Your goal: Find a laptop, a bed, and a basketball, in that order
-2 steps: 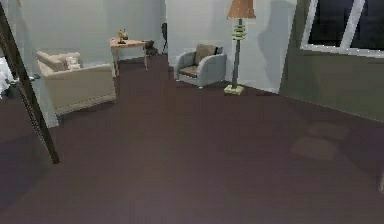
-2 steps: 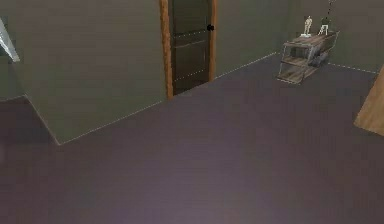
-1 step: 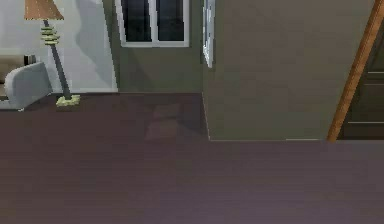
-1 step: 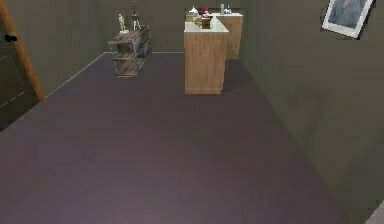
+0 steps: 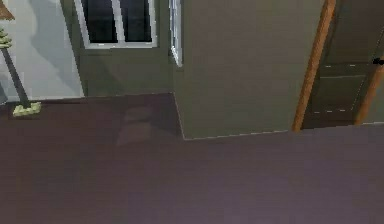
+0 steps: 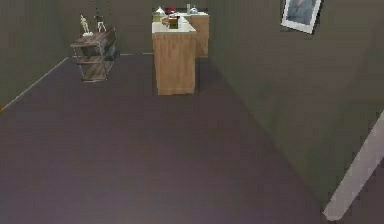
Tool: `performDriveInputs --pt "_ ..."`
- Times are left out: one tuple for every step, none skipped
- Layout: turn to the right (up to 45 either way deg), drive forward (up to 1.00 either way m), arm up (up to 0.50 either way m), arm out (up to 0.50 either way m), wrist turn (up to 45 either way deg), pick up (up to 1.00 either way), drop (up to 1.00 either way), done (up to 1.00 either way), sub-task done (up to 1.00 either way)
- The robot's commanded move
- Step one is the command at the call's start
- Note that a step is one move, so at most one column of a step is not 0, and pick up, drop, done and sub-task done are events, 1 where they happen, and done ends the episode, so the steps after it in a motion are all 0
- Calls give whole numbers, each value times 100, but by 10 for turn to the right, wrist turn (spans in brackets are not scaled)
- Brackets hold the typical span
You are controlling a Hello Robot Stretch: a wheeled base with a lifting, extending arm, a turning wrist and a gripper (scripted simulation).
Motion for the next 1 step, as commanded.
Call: performDriveInputs --pt "0 25 0 0 0 0 0 0 0"
